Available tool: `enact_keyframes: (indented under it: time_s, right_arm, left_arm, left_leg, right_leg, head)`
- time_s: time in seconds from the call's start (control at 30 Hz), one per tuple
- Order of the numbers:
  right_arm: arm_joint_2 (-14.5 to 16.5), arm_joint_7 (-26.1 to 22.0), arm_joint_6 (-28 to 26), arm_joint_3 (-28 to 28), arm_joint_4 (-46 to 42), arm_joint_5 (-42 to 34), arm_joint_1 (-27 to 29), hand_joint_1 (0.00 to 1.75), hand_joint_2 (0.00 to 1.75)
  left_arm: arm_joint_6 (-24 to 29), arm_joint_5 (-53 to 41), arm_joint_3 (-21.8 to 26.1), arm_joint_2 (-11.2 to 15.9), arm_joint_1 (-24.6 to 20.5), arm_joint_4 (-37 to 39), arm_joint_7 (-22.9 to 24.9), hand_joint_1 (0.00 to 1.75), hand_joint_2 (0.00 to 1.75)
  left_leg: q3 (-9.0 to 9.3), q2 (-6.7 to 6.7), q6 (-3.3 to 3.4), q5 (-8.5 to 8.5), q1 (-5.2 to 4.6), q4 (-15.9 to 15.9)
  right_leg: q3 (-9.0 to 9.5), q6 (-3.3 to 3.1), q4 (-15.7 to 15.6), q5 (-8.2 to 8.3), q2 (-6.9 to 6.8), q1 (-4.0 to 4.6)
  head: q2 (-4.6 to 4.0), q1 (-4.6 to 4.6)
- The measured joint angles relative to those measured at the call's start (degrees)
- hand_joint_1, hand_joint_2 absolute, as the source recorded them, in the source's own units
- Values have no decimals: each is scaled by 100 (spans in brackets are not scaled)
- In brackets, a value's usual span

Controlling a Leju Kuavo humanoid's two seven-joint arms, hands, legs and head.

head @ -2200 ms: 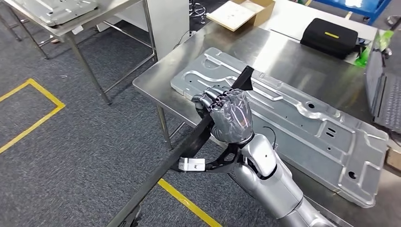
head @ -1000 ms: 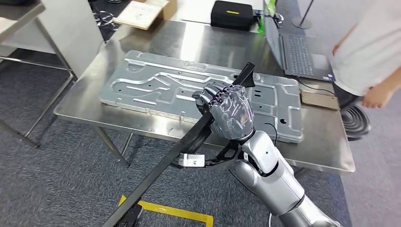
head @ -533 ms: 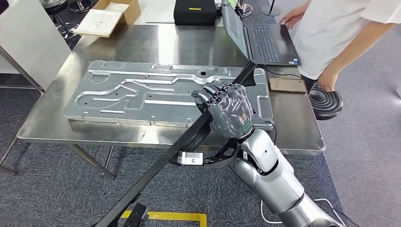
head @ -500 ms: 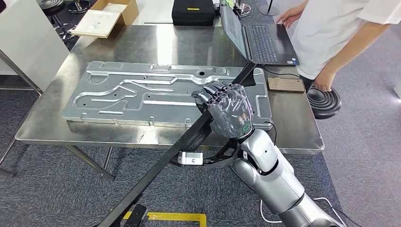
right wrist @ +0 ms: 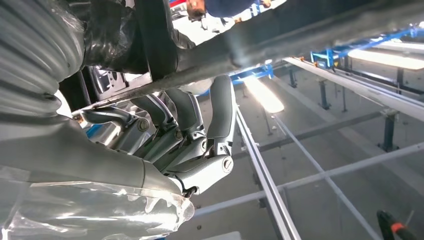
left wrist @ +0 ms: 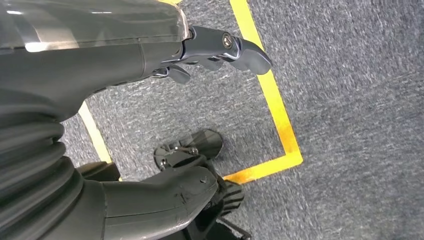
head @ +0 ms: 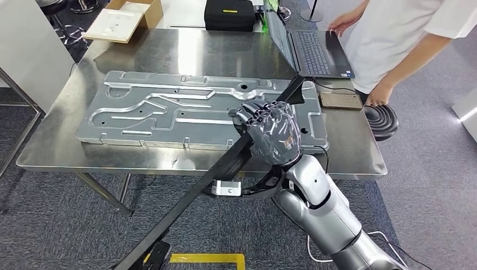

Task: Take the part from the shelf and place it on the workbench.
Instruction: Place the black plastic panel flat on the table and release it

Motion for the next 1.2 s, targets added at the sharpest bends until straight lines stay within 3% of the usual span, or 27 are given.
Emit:
enact_keyframes:
  time_s: [0.03, 0.13, 0.17, 0.23, 0.33, 0.37, 0.43, 0.47, 0.5, 0.53, 0.63, 0.7, 0.77, 0.83, 0.9, 0.97, 1.0, 1.03, 1.07, 1.13, 1.2]
  right_arm:
    - [-9, 1, 1, 0, 13, 16, 2, 175, 175]
    - [-21, -2, 5, 0, 25, 63, -15, 175, 175]
    - [-23, 3, 9, 0, 26, 99, -24, 175, 175]
    - [-32, 29, 15, 0, 41, 202, -34, 175, 175]
    - [-43, 70, 17, -1, 74, 329, -43, 175, 175]
    - [-44, 76, 19, -1, 84, 350, -49, 175, 175]
    - [-44, 84, 23, -1, 116, 357, -52, 175, 175]
    - [-44, 85, 24, 0, 136, 345, -45, 175, 175]
    - [-44, 87, 25, -1, 156, 323, -39, 175, 175]
    - [-44, 89, 25, -1, 173, 297, -35, 175, 175]
    - [-44, 91, 25, -1, 197, 223, -35, 175, 175]
    - [-46, 90, 26, -2, 205, 207, -36, 175, 175]
    - [-48, 89, 27, -3, 214, 204, -38, 175, 175]
    - [-52, 88, 28, -6, 217, 200, -43, 175, 175]
    - [-59, 87, 31, -17, 224, 192, -48, 175, 175]
    - [-75, 86, 42, -26, 250, 181, -45, 175, 175]
    - [-85, 84, 51, -26, 269, 174, -42, 175, 175]
    - [-93, 79, 60, -26, 287, 163, -41, 175, 175]
    - [-98, 72, 67, -27, 301, 151, -44, 175, 175]
    - [-101, 52, 74, -28, 319, 138, -69, 175, 175]
    - [-102, 31, 75, -28, 342, 186, -118, 175, 175]
  left_arm:
    - [2, -4, -2, 0, -2, 0, 1, 0, 175]
    - [22, -13, -20, -4, -11, 0, -4, 0, 175]
    - [31, -13, -28, -7, -13, 0, -6, 0, 175]
    - [43, -13, -40, -9, -15, 0, -6, 0, 175]
    - [44, -13, -46, -7, -17, 0, -6, 0, 175]
    - [43, -13, -47, -6, -19, 0, -6, 0, 175]
    - [40, -13, -47, -4, -12, 0, -6, 0, 175]
    - [38, -13, -47, -4, -3, 0, -6, 0, 175]
    - [36, -13, -47, -2, 7, 0, -6, 0, 175]
    - [34, -14, -48, 1, 14, 0, -6, 0, 175]
    - [33, -22, -51, 13, 7, 0, -7, 0, 175]
    - [33, -27, -55, 15, -1, 0, -7, 0, 175]
    - [33, -30, -60, 16, 2, 0, -6, 0, 175]
    - [28, -31, -72, 16, -1, 0, -7, 0, 175]
    - [19, -34, -85, 15, -14, 0, -9, 0, 175]
    - [7, -38, -90, 16, -17, 0, -10, 0, 175]
    - [-3, -40, -91, 17, -15, 0, -10, 0, 175]
    - [-13, -40, -93, 17, -14, 0, -11, 0, 175]
    - [-22, -40, -95, 17, -16, 0, -11, 0, 175]
    - [-30, -38, -101, 14, -29, 0, -11, 0, 175]
    - [-30, -37, -110, 7, -51, 0, -8, 0, 175]
  left_leg:
    - [3, 0, -1, 0, 0, 0]
    - [9, -1, -19, -6, -11, -1]
    - [3, 1, -39, -4, -17, -8]
    - [-1, 4, -98, 12, -26, -42]
    - [-28, 0, -188, -80, -34, 33]
    - [-120, -3, -205, -217, -35, 240]
    - [-460, -4, -228, -579, -28, 966]
    - [-620, -4, -240, -694, -27, 1297]
    - [-703, -3, -249, -702, -27, 1462]
    - [-672, -3, -251, -594, -26, 1393]
    - [-162, -1, -217, -65, -31, 342]
    - [13, -5, -169, 25, -41, -34]
    - [11, -14, -111, 38, -50, -58]
    - [12, -15, -44, 79, -35, -91]
    - [12, -12, 8, 107, -19, -112]
    - [2, -12, 23, 110, -21, -111]
    - [0, -13, 23, 110, -22, -110]
    - [0, -14, 23, 110, -23, -108]
    - [4, -18, 22, 110, -23, -108]
    - [8, -25, 11, 111, -28, -107]
    - [-9, -27, -32, 118, -35, -105]
  right_leg:
    - [84, -16, -159, 134, -3, 2]
    - [632, -111, -1241, 597, -19, 39]
    - [732, -137, -1454, 640, -24, 58]
    - [767, -169, -1573, 634, -20, 84]
    - [825, -254, -1701, 694, -46, 31]
    - [847, -280, -1739, 711, -65, 14]
    - [856, -306, -1752, 714, -89, 20]
    - [854, -309, -1746, 712, -93, 23]
    - [853, -310, -1737, 709, -94, 26]
    - [852, -309, -1725, 704, -94, 26]
    - [841, -274, -1652, 666, -78, 34]
    - [812, -226, -1611, 657, -65, 52]
    - [796, -177, -1610, 674, -60, 57]
    - [754, -119, -1509, 590, -55, 42]
    - [548, -54, -1036, 295, -47, 15]
    - [223, -7, -329, -20, -47, -3]
    - [125, 5, -118, -63, -47, -10]
    - [122, 5, -104, -4, -47, -14]
    - [232, -8, -317, 152, -47, -17]
    - [631, -65, -1083, 500, -45, -3]
    - [866, -118, -1583, 630, -41, 35]
  head:
    - [0, 1]
    - [0, -1]
    - [0, -1]
    - [0, -1]
    - [0, -4]
    - [0, -6]
    - [0, -8]
    - [0, -7]
    - [0, -7]
    - [0, -7]
    - [0, -8]
    - [0, -7]
    - [0, -5]
    - [0, -4]
    - [0, -4]
    - [0, -4]
    - [0, -4]
    - [0, -3]
    - [0, -3]
    - [0, -4]
    - [0, -5]
